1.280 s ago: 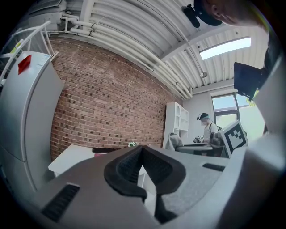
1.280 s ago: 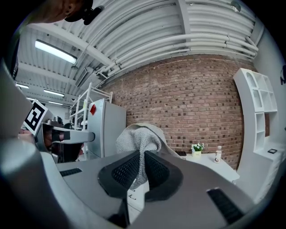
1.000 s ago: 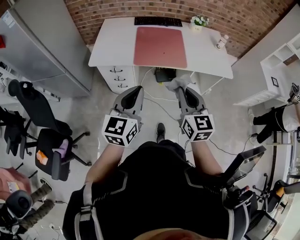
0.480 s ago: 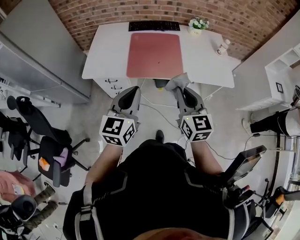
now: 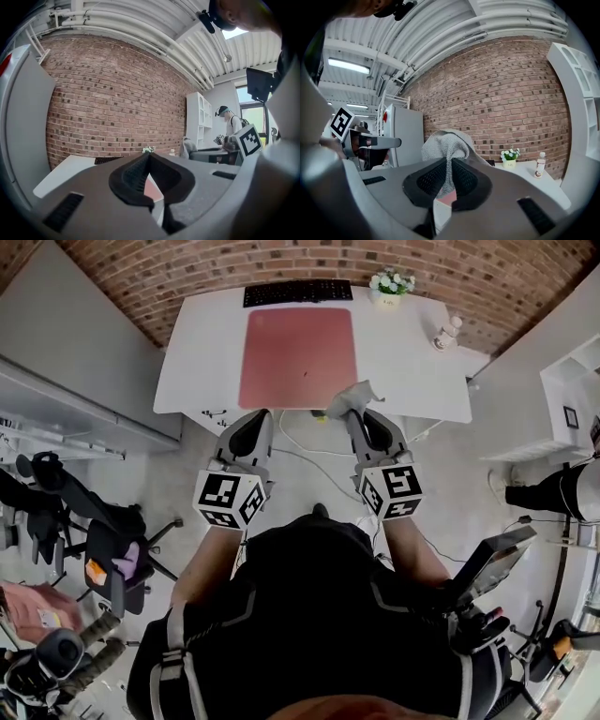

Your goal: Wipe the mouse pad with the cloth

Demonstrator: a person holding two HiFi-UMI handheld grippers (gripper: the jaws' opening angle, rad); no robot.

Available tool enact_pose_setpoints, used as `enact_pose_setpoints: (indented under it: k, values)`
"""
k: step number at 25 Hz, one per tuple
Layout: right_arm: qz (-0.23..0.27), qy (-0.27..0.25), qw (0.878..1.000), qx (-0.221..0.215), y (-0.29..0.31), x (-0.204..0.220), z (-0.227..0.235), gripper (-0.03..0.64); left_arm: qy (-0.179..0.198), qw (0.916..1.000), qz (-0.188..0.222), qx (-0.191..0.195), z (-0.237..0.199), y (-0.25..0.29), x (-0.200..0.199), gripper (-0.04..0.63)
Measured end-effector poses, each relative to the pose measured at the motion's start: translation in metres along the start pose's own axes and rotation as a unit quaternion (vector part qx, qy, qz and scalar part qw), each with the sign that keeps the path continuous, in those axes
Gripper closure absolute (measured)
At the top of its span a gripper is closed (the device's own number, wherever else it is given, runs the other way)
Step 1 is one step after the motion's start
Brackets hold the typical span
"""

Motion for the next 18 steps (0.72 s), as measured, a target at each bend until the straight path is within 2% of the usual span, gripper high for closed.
enact_pose_setpoints:
  k: [4,8,18]
  values:
    - [-0.005,0.005,1.0,-0.004,0.016,0.005,0.013,0.583,0.004,0.9999,-0.012,-0.011,-0.007,0.013,0.006,0.595]
    - [-0.006,0.006,1.0,-0.015,0.038,0.008,0.004,0.583,-0.006,0.9997,-0.014,-0.018,-0.03,0.02,0.009,0.595]
    - [-0.02,-0.007,1.0,-0.008,0.105,0.015,-0.009,0.583,-0.017,0.9999,-0.002,0.0,-0.092,0.051,0.005,0.595]
Point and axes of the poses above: the fingertips, and each gripper's own axes: y forward along the fingers, z to its right, x out of its underside, the point moved 1 cm from there along -y, backward along the fingers, and after that the axes turned 10 degrees about z, right-handed, at the moved point
